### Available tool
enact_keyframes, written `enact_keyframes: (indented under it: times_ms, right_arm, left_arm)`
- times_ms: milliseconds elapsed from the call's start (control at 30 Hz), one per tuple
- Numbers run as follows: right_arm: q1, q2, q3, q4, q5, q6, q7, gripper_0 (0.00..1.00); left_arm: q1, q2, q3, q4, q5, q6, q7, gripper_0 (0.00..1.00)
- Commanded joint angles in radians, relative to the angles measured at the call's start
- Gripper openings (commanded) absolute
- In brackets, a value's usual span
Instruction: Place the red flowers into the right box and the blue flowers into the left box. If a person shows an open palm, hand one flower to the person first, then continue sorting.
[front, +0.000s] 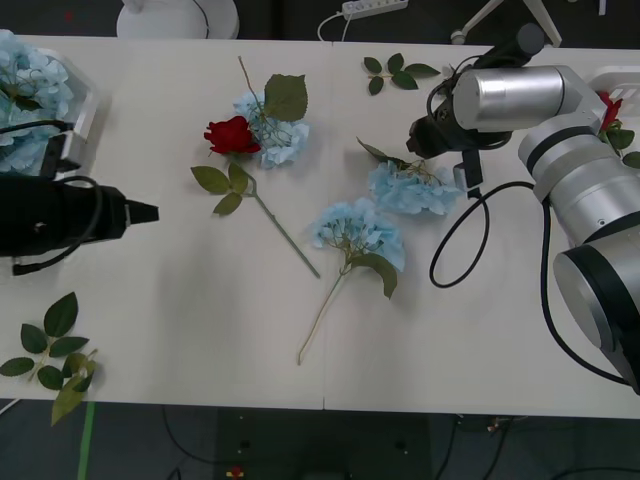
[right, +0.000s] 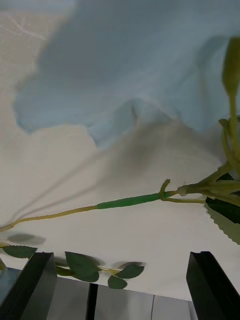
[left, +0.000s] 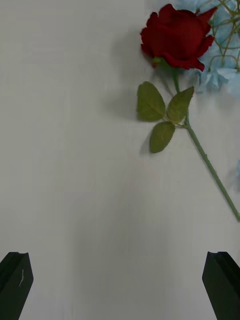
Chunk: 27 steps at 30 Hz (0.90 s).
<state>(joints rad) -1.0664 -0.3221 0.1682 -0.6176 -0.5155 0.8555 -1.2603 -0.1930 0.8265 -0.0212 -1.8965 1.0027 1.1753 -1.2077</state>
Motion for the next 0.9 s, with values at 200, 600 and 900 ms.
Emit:
enact_keyframes:
  times_ms: [200,600,900]
  right_arm:
    - [-0.046,0.038,-0.045,0.002,0.038,-0.012,0.094,0.91]
    - [-0.047,0.067,-0.090,0.090,0.087,-0.056,0.130,1.00]
    - [-0.046,0.103,-0.139,0.185,0.112,-0.170,0.125,1.00]
  left_arm:
    - [-0.313,-0.167,-0.272,0.119,-0.239,0.083,0.487,1.00]
    - [-0.615,-0.357,-0.459,0.567,-0.371,0.066,0.525,1.00]
    - [-0.734,-0.429,-0.603,0.766,-0.361,-0.045,0.524,1.00]
